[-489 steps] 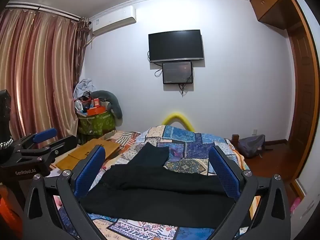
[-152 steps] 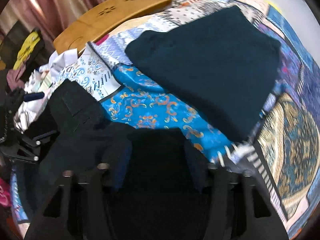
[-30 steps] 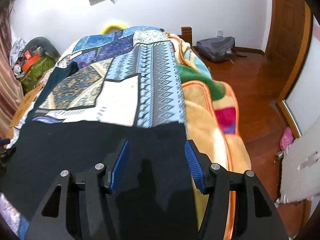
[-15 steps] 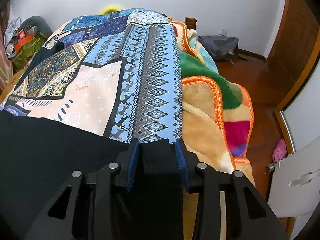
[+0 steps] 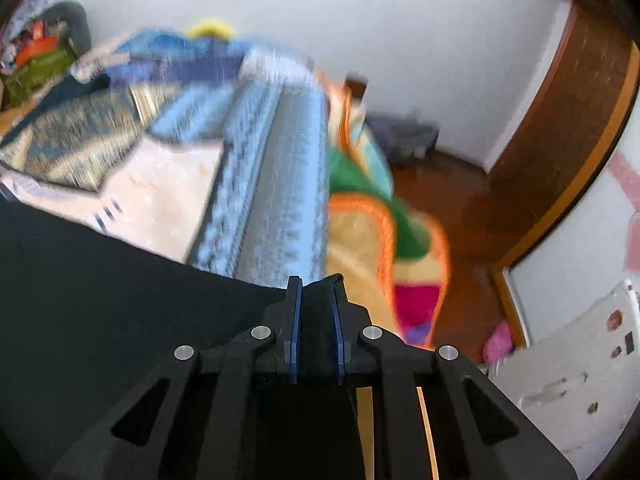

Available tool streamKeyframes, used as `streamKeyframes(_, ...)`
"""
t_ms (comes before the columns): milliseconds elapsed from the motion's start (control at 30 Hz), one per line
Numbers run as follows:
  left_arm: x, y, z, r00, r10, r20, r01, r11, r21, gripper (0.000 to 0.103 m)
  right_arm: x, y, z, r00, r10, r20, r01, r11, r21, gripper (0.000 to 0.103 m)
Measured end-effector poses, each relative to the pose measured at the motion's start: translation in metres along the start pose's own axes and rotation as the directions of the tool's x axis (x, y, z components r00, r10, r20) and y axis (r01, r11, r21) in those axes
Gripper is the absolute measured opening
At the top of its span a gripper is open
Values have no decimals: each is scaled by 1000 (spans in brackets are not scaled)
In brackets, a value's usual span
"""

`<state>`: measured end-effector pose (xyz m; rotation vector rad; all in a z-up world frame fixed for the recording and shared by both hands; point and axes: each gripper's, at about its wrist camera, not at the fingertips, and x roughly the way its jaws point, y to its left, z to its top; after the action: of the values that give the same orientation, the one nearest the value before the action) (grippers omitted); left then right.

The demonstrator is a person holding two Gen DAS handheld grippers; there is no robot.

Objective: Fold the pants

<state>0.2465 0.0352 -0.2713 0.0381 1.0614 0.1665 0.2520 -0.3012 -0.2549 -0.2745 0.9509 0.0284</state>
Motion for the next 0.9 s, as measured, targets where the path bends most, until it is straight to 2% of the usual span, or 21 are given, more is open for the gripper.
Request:
streamKeyframes(67, -1, 2, -2, 1000, -4, 8, 4, 1000, -7, 97, -4, -2, 3, 1000, -14, -2, 14, 1000, 11, 21)
streamKeyframes(167, -5, -5, 2, 1000, 28, 4, -28, 999, 35, 97, -20, -19, 6, 998, 57, -20, -55, 994, 95, 23)
streamKeyframes(267, -13, -13, 8, 998, 56, 4, -56, 994, 90, 97, -44, -32, -3, 992, 124, -24, -119, 979, 166, 34)
streamKeyframes(333, -23, -19, 13, 999, 40, 29, -43, 993, 107, 97, -67, -38, -16, 983, 182, 5, -179, 962, 208, 47)
streamKeyframes(433, -33, -30, 19, 999, -12, 43, 7, 993, 122, 97, -95, -41, -35, 968, 251, 27, -249, 932, 263, 56)
streamKeyframes(567, -29, -51, 19, 997, -78, 2, 77, 986, 145, 97, -116, -37, -66, 934, 354, 48, -347, 867, 358, 61)
streamKeyframes(667, -21, -69, 14, 995, -90, -29, 94, 980, 174, 97, -112, -23, -82, 921, 389, 17, -363, 841, 402, 62)
streamKeyframes(767, -22, -84, 18, 995, -96, -32, 101, 976, 193, 97, -104, -13, -101, 897, 443, -2, -392, 796, 461, 62)
streamKeyframes(833, -19, -96, 25, 987, -143, -69, 154, 967, 205, 97, -95, -10, -111, 877, 480, 0, -411, 752, 515, 62)
streamKeyframes(900, -15, -110, 28, 983, -163, -86, 179, 957, 230, 97, -91, -11, -118, 871, 490, 36, -423, 710, 563, 62)
